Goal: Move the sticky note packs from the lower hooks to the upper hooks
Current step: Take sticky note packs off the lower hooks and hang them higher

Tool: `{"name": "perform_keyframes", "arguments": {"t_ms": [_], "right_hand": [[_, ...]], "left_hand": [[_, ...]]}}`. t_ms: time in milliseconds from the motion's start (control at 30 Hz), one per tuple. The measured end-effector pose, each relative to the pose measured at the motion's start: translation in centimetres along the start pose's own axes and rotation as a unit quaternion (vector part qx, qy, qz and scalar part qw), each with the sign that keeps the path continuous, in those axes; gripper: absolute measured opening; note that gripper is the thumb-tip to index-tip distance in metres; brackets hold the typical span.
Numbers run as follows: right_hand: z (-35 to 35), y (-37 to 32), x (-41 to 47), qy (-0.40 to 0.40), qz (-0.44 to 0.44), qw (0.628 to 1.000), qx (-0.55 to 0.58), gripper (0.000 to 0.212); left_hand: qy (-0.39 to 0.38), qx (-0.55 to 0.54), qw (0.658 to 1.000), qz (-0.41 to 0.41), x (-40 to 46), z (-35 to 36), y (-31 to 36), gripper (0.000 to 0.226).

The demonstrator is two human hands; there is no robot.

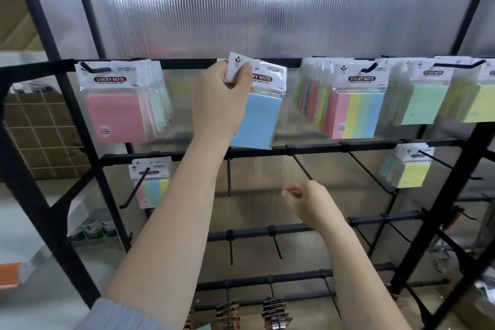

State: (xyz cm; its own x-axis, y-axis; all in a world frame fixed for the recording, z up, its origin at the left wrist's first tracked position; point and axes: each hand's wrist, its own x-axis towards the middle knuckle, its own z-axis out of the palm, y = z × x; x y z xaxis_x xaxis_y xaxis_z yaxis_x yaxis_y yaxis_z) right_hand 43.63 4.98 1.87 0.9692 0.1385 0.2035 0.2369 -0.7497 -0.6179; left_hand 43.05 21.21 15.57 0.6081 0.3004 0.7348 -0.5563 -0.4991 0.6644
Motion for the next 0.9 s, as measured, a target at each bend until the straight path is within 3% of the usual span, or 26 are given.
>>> {"name": "perform_keyframes", "arguments": {"t_ms": [900], "right_hand": [[0.3,-0.3,-1.0,-0.001,0.004,0.999,0.036,0.025]], "left_hand": [[0.027,0.000,1.000,0.014,-0.3,-0.1,-0.9,0.042]]}}
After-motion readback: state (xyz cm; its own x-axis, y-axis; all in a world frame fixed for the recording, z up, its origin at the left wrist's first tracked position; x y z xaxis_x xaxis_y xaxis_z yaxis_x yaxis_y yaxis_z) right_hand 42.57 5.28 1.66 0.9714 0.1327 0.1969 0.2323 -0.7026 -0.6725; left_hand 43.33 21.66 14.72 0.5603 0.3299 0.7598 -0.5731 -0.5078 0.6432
